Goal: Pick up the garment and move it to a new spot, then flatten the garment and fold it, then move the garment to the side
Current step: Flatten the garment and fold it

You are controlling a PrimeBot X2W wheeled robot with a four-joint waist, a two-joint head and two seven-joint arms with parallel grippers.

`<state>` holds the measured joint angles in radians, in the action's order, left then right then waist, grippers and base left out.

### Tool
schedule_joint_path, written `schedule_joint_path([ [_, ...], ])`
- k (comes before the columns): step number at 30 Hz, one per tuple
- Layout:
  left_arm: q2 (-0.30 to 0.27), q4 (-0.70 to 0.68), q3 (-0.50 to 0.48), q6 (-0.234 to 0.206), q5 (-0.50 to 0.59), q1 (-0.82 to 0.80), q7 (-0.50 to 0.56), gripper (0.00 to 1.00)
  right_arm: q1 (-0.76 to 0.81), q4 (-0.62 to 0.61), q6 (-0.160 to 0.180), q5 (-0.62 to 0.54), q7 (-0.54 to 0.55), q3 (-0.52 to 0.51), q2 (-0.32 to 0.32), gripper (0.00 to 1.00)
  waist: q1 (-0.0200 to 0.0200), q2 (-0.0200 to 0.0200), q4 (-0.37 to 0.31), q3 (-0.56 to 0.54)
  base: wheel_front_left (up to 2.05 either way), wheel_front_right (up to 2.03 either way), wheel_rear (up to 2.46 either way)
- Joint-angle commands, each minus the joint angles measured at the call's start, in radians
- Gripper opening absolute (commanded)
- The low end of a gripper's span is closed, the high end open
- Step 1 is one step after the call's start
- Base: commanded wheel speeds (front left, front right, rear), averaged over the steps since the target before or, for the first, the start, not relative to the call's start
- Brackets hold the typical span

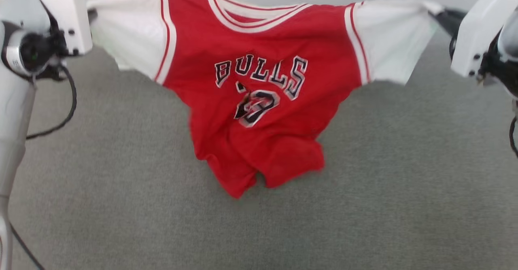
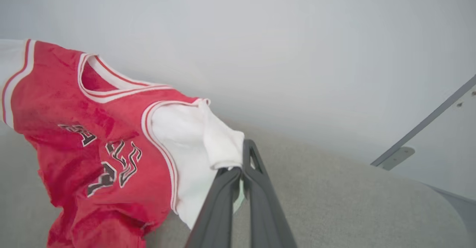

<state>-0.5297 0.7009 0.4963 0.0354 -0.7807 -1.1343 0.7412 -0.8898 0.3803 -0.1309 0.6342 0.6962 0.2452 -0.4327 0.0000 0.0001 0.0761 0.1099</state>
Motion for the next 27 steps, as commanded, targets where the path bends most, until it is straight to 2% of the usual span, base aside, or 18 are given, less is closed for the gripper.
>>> schedule_joint_path([
  [1,0.014,0.002,0.004,0.009,0.021,-0.035,-0.024,0.0,-0.036,0.021,0.0,0.015,-0.046,0.003,0.009,0.0,0.0,-0.0001,-0.027,-0.054,0.0,0.0,0.0],
  [10,0.05,0.038,0.013,0.03,0.044,-0.133,-0.109,0.0,-0.171,0.105,0.0,0.019,-0.194,0.084,0.028,0.0,0.0,-0.0001,-0.063,-0.107,0.0,0.0,0.0],
  [17,0.077,0.093,0.015,0.041,0.053,-0.194,-0.173,0.0,-0.265,0.197,0.0,0.035,-0.24,0.134,0.044,0.0,0.0,-0.0001,-0.083,-0.108,0.0,0.0,0.0],
  [22,0.09,0.139,0.008,0.043,0.071,-0.246,-0.261,0.0,-0.337,0.283,0.0,0.018,-0.297,0.162,0.06,0.0,0.0,-0.0001,-0.097,-0.079,0.0,0.0,0.0],
  [27,0.112,0.189,0.007,0.038,0.095,-0.331,-0.368,0.0,-0.44,0.405,0.0,-0.026,-0.393,0.18,0.083,0.0,0.0,-0.0001,-0.106,0.0,0.0,0.0,0.0],
])
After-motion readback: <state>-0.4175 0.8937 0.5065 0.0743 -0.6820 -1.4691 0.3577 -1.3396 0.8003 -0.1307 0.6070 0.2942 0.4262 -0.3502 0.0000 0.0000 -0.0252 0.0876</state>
